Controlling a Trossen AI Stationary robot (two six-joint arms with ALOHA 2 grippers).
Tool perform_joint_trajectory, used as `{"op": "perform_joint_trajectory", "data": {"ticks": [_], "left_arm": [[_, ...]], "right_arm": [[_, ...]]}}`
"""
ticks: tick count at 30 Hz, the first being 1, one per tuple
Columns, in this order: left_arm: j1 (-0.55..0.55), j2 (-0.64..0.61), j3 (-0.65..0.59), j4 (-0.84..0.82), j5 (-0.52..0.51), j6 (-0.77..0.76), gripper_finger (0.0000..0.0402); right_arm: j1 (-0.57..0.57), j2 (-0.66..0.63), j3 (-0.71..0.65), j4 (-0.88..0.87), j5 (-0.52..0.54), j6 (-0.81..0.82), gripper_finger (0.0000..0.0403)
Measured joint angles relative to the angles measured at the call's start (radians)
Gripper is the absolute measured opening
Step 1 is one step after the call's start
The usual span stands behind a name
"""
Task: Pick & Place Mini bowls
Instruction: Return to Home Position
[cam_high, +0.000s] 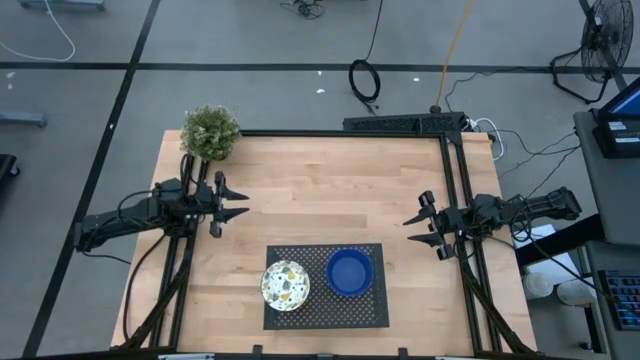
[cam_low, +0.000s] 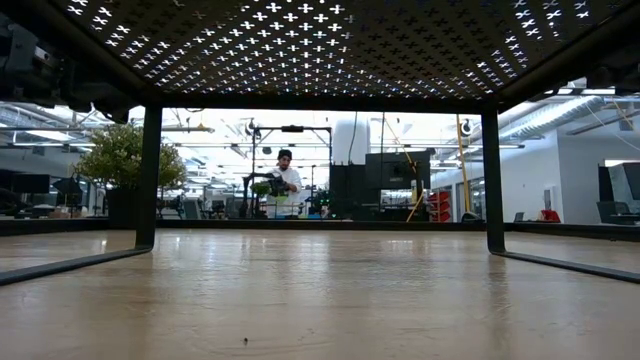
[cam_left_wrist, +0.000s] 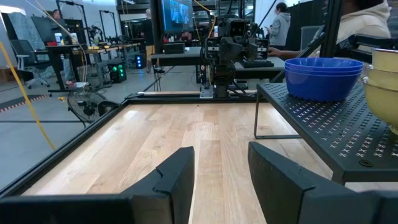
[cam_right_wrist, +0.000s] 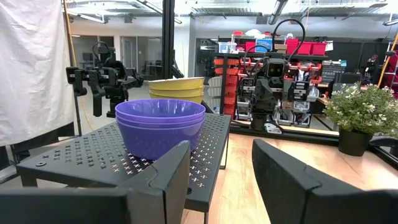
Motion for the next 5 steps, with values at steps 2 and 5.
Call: {"op": "perform_joint_trajectory", "data": {"ticks": [2, 5], "left_arm": [[0.0, 0.0, 0.0, 0.0, 0.0, 0.0, 0.0152], [0.0, 0.0, 0.0, 0.0, 0.0, 0.0, 0.0152]], "right_arm": [[0.0, 0.0, 0.0, 0.0, 0.0, 0.0, 0.0162], [0.0, 0.0, 0.0, 0.0, 0.0, 0.0, 0.0161]]}}
